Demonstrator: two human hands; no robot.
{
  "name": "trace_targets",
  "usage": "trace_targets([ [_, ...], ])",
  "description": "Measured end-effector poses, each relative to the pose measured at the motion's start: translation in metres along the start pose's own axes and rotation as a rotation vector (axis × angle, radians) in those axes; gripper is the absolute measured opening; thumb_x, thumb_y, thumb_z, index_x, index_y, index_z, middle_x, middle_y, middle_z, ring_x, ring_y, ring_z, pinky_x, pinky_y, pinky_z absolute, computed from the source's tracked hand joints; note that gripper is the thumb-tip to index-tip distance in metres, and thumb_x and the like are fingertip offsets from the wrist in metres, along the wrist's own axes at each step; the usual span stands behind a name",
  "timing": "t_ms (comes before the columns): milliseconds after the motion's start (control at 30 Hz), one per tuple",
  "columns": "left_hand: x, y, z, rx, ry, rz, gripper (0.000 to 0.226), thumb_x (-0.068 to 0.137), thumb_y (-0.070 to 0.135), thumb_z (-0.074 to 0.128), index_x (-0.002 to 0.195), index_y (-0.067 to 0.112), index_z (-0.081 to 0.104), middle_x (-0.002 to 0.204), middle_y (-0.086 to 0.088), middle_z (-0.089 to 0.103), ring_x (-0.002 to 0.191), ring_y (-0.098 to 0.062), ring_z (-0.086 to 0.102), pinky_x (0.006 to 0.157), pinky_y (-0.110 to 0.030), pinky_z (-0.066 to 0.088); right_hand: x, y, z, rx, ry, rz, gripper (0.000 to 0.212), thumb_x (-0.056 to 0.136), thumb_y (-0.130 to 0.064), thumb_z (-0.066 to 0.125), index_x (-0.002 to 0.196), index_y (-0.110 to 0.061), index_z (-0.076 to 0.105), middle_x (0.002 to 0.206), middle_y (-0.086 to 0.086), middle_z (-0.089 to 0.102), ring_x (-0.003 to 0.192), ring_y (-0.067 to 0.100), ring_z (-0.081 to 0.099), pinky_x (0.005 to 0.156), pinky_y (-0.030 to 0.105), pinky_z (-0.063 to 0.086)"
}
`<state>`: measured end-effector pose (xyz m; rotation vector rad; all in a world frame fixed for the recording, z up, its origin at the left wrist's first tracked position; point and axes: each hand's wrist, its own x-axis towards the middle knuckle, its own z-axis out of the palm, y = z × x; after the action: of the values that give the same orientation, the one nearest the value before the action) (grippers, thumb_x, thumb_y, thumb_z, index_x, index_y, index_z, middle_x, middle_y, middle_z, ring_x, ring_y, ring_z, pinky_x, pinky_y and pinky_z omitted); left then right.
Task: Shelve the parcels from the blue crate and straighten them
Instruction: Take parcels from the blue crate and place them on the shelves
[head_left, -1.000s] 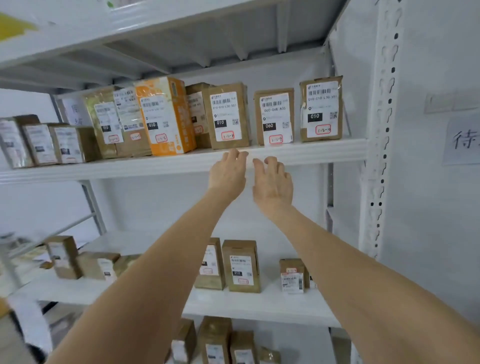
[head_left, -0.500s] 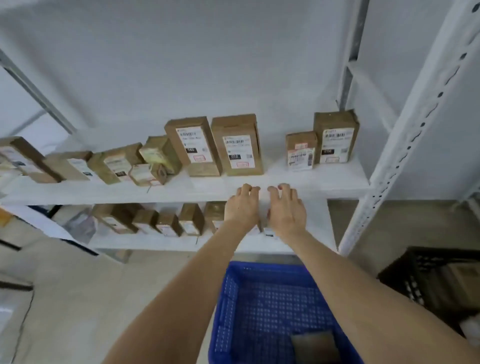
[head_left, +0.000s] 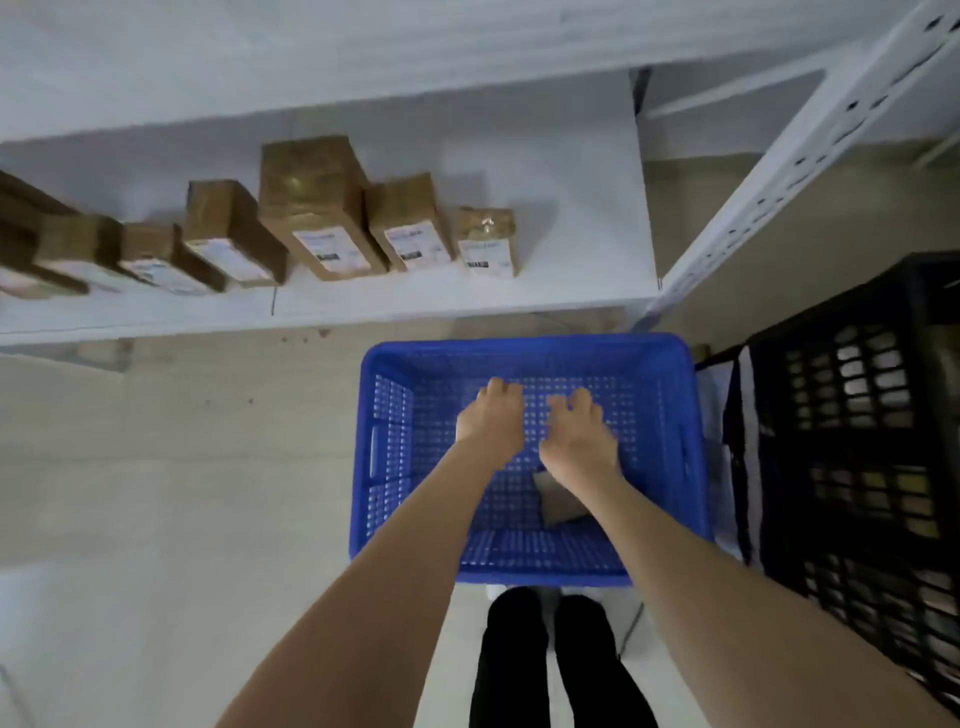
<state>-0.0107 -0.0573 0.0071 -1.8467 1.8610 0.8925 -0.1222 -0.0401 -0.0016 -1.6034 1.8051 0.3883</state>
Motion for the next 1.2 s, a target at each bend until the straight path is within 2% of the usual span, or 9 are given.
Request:
trace_targets([
  [133,0.046,-0.005,0.098,-0.108,-0.187,-0.055,0.048,0.096,0.008,0.045,0.142,0.013,0.032,0.141,-0.011,0.032,0.107,-0.032,0.055,0.077,-0.04,0.051,0.043,0.035,0.091,0.066,-0.201,0.07,0.045,0.096,-0.022,0.056,0.138,-0.018,0.042,0.142,0.009,0.034,0.126,0.027,0.043,0.09,0.036,0.046],
  [367,0.137,-0.018,0.233,-0.279,-0.342,-0.166,0.044,0.101,0.011,0.038,0.142,-0.001,0.031,0.142,-0.019,0.04,0.125,-0.031,0.046,0.1,-0.034,0.041,0.135,0.114,0.215,0.259,-0.26,0.315,0.065,0.099,-0.021,0.051,0.152,-0.015,0.014,0.156,0.011,0.022,0.117,0.03,0.055,0.057,0.029,0.044],
  [467,0.174,-0.024,0.284,-0.404,-0.389,-0.23,0.048,0.1,0.011,0.041,0.145,-0.001,0.027,0.12,-0.021,0.057,0.098,-0.03,0.057,0.066,-0.023,0.042,0.175,0.144,0.253,0.348,-0.247,0.418,0.076,0.098,-0.026,0.053,0.154,-0.013,0.004,0.159,0.012,0.014,0.132,0.032,0.043,0.083,0.036,0.053],
  [533,0.194,-0.026,0.315,-0.463,-0.452,-0.263,0.045,0.101,0.01,0.04,0.142,-0.005,0.029,0.081,-0.012,0.054,0.063,-0.02,0.049,0.048,-0.022,0.031,0.199,0.164,0.272,0.397,-0.183,0.485,0.084,0.095,-0.029,0.059,0.154,-0.01,0.003,0.158,0.013,0.016,0.135,0.03,0.037,0.093,0.034,0.045],
  [600,0.213,-0.026,0.341,-0.516,-0.458,-0.289,0.042,0.1,0.009,0.04,0.138,-0.01,0.034,0.067,-0.006,0.039,0.053,-0.012,0.032,0.044,-0.019,0.025,0.223,0.182,0.286,0.434,-0.133,0.531,0.09,0.091,-0.033,0.064,0.153,-0.009,0.005,0.156,0.015,0.018,0.136,0.032,0.033,0.1,0.037,0.04],
  [667,0.227,-0.027,0.36,-0.587,-0.469,-0.305,0.04,0.1,0.008,0.04,0.135,-0.011,0.038,0.076,-0.011,0.048,0.054,-0.012,0.029,0.048,-0.022,0.024,0.241,0.197,0.299,0.45,-0.15,0.533,0.093,0.088,-0.04,0.065,0.153,-0.012,0.005,0.156,0.016,0.014,0.14,0.036,0.024,0.109,0.046,0.032],
  [767,0.243,-0.03,0.382,-0.665,-0.51,-0.368,0.02,0.1,0.007,0.039,0.101,-0.006,0.054,0.067,-0.009,0.036,0.054,-0.013,0.025,0.051,-0.024,0.021,0.255,0.206,0.312,0.461,-0.191,0.575,0.1,0.085,-0.047,0.065,0.154,-0.016,-0.001,0.158,0.014,0.009,0.142,0.037,0.018,0.113,0.05,0.028],
  [1000,0.242,-0.074,0.354,-0.932,-0.199,-0.642,0.043,0.097,0.026,0.051,0.13,-0.002,0.052,0.113,-0.016,0.058,0.096,-0.024,0.056,0.089,-0.039,0.048,0.257,0.152,0.304,0.507,-0.302,0.437,0.085,0.091,-0.051,0.057,0.152,-0.007,0.017,0.159,0.012,0.016,0.146,0.029,0.018,0.114,0.037,0.025],
  [1200,0.195,-0.117,0.259,-0.919,0.122,-0.757,0.059,0.084,0.041,0.055,0.132,0.008,0.051,0.131,-0.019,0.05,0.099,-0.038,0.061,0.086,-0.047,0.055,0.204,0.085,0.241,0.804,-0.222,0.413,0.078,0.093,-0.048,0.057,0.152,-0.011,0.022,0.155,0.008,0.023,0.134,0.029,0.04,0.107,0.039,0.04],
])
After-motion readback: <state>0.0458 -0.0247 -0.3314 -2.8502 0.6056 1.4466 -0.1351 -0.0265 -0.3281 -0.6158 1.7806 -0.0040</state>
